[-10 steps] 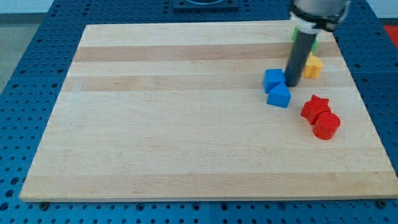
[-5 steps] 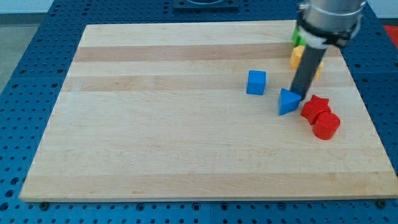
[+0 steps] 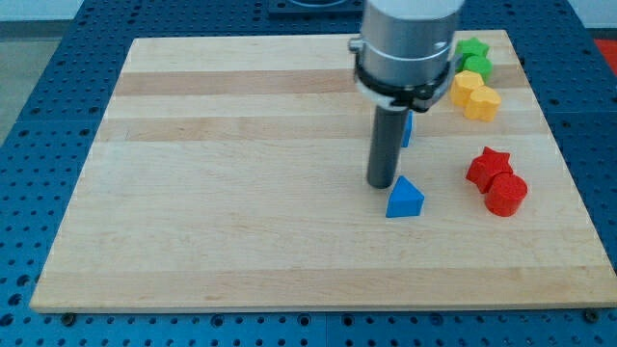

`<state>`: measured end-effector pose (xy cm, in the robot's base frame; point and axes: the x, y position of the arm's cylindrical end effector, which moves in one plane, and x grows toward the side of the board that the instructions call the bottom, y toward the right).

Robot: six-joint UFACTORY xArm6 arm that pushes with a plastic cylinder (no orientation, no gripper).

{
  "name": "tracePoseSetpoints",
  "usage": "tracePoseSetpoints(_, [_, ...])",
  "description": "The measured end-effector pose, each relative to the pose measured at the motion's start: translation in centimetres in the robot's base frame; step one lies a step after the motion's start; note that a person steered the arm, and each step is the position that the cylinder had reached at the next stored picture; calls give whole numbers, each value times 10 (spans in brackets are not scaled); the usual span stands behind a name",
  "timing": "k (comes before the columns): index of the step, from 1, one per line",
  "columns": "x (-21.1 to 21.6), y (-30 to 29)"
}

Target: Push blue triangle towards the bottom side of the board

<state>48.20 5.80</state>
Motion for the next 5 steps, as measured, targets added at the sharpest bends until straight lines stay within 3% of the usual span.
tracePoseSetpoints(3, [39, 63])
tracePoseSetpoints(5, [72, 63])
